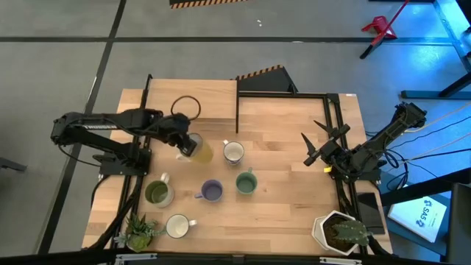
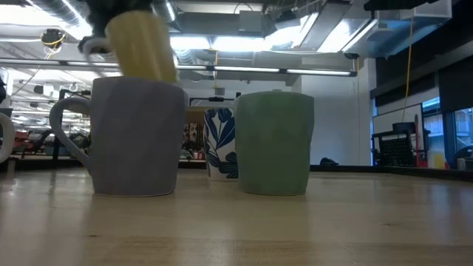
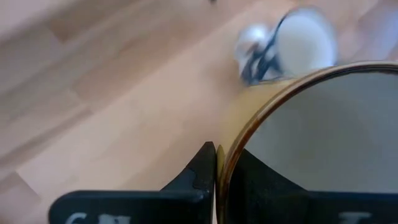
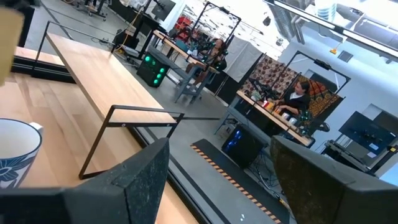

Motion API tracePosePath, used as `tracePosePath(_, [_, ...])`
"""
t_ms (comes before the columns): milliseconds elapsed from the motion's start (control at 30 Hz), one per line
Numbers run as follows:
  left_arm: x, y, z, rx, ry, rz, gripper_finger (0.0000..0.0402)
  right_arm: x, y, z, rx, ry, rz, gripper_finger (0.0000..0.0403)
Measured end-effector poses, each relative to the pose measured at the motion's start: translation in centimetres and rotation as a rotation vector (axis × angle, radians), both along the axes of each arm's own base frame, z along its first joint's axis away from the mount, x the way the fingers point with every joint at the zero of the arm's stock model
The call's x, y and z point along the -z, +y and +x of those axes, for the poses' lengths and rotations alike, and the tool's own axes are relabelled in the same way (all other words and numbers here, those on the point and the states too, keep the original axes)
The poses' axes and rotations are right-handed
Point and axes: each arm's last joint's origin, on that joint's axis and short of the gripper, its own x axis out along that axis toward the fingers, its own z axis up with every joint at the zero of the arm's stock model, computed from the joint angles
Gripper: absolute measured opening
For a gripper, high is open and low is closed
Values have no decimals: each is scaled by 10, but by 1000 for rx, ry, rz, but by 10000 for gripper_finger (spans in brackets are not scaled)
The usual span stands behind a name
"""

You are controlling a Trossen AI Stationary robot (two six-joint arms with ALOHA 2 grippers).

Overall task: Place coffee mugs
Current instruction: Put the yellow cup on the shelf

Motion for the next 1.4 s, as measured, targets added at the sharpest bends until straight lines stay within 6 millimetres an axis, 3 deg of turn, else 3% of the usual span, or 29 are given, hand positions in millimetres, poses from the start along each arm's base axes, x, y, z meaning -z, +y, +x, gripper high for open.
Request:
tracePosePath(267, [-52,14,-3,-74,-139,53,19,0,0,0,1,1,-1,271])
tracePosePath(667, [-98,52,8,-124,-138,239,19,2,0,0,2,14,-11,271])
tracePosePath(867, [-101,74,27,-115,-84,276,19,2,0,0,2,14,-11,271])
tracePosePath(1167, [-79,113,63,-53,47,266,19,2,0,0,2,17,-14,271])
tracePosePath(1400, [-67,140,71,-38,148,262,19,2,0,0,2,17,-13,271])
